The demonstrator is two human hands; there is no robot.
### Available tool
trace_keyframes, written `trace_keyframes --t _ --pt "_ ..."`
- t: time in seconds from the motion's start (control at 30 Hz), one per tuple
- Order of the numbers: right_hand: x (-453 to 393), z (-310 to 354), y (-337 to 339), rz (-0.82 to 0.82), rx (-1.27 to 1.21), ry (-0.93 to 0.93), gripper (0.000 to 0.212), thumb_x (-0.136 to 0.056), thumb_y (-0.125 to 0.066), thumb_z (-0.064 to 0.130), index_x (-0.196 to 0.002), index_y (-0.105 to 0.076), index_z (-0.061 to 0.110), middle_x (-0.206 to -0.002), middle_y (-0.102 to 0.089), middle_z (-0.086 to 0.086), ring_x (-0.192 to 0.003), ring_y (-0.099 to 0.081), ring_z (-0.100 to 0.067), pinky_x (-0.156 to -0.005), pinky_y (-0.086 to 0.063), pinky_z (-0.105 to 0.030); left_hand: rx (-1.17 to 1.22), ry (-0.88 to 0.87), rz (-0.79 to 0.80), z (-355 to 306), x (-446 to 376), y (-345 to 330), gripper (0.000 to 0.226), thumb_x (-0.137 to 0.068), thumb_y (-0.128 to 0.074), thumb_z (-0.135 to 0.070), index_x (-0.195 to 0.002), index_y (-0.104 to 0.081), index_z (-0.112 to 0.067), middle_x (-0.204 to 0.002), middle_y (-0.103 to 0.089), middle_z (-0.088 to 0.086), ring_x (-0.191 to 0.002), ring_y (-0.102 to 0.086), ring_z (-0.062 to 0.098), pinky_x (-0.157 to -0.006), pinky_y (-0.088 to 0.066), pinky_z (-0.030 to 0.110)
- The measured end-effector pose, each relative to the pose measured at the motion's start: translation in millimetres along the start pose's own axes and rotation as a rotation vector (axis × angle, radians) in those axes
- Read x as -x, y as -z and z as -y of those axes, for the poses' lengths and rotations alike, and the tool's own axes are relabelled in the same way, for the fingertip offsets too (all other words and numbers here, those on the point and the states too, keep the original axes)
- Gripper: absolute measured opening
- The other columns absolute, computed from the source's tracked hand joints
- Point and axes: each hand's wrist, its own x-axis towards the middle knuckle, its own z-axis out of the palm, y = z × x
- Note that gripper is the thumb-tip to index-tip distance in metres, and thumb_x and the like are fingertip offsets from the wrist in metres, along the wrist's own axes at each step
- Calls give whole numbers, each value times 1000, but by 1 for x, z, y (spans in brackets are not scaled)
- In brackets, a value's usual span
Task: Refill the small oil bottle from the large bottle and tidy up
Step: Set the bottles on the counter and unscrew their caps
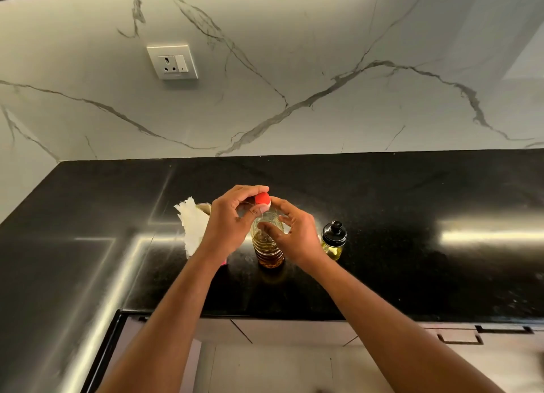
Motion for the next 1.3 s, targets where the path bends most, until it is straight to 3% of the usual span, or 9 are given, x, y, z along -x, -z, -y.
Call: trace_keyframes --t 0.27,0.43,0.57,0.73,0.87,1.1,1.3 --pt "1 -6 -4 -60 10 23 57 -88 -83 20 -141 -63 25 -115 -59 33 -100 -52 33 -87 -39 5 68 137 -207 -5 2 -16 40 -83 -91 -32 -119 -78 -21 -111 -79 -6 -100 -77 10 -91 -65 36" --pt "2 -8 -6 -67 9 40 53 -88 -84 18 -138 -65 24 -113 -61 32 -101 -54 31 -85 -40 5 110 195 -363 -14 3 -29 39 -77 -95 -36 -106 -73 -22 -97 -76 -9 -87 -76 10 -80 -67 33" --pt "0 -9 -4 -63 11 33 51 -88 -84 19 -136 -66 28 -106 -62 35 -100 -58 26 -84 -43 1 69 153 -329 -13 3 -30 46 -81 -91 -40 -121 -73 -24 -109 -76 -7 -97 -75 9 -85 -66 31" --pt "1 -9 -3 -51 -2 43 55 -88 -82 14 -138 -64 29 -109 -57 42 -105 -55 29 -87 -40 4 72 150 -275 -8 3 -25 48 -83 -90 -41 -125 -75 -25 -118 -76 -7 -103 -75 9 -89 -66 34" --pt "2 -5 -3 -53 0 65 57 -89 -82 18 -142 -62 25 -120 -62 32 -109 -58 22 -93 -42 0 100 149 -238 -6 7 -23 43 -88 -86 -28 -129 -74 -23 -122 -75 -5 -108 -75 11 -93 -65 36" --pt "4 -1 -3 -71 -22 65 55 -89 -83 25 -140 -64 23 -126 -70 15 -113 -61 14 -95 -42 -2 98 144 -309 -11 6 -23 40 -83 -90 -30 -119 -76 -19 -109 -78 -7 -97 -77 7 -86 -65 28" --pt "3 -4 -3 -61 -15 51 55 -89 -82 24 -140 -63 23 -124 -65 24 -112 -60 19 -94 -43 -2 92 145 -331 -16 6 -24 40 -81 -92 -30 -115 -75 -18 -104 -78 -8 -93 -77 5 -82 -65 25"
